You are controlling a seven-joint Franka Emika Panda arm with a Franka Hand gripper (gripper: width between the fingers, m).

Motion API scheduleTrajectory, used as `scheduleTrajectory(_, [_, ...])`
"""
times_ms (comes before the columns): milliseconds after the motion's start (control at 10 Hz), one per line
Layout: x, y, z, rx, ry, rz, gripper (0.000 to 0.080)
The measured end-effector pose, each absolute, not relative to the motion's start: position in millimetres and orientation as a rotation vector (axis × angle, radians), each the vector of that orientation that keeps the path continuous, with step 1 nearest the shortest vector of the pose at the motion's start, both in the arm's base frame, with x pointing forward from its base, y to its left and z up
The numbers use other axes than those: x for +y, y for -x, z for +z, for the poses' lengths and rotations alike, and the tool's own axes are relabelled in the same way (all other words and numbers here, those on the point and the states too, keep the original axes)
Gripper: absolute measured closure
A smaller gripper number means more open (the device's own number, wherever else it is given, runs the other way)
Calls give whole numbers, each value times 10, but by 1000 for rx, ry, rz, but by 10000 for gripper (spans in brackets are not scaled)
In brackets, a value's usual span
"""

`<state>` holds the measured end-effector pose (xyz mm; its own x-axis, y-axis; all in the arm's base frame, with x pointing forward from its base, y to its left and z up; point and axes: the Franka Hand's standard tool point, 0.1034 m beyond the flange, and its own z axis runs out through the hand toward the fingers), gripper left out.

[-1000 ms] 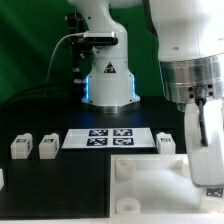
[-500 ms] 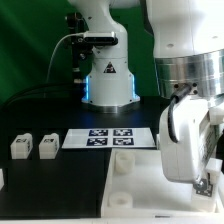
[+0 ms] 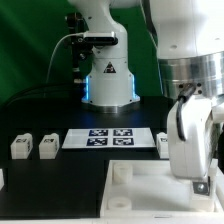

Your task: Assemble one leg

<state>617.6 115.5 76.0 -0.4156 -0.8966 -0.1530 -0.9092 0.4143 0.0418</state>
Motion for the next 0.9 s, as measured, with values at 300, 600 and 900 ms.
scheduleTrajectory(300, [1093,-6088,794,2524,1659,224,150])
scheduleTrajectory(600, [1102,-6082,784,2522,1665,225,150])
scheduleTrajectory(900, [1101,-6078,775,2523,1666,225,150])
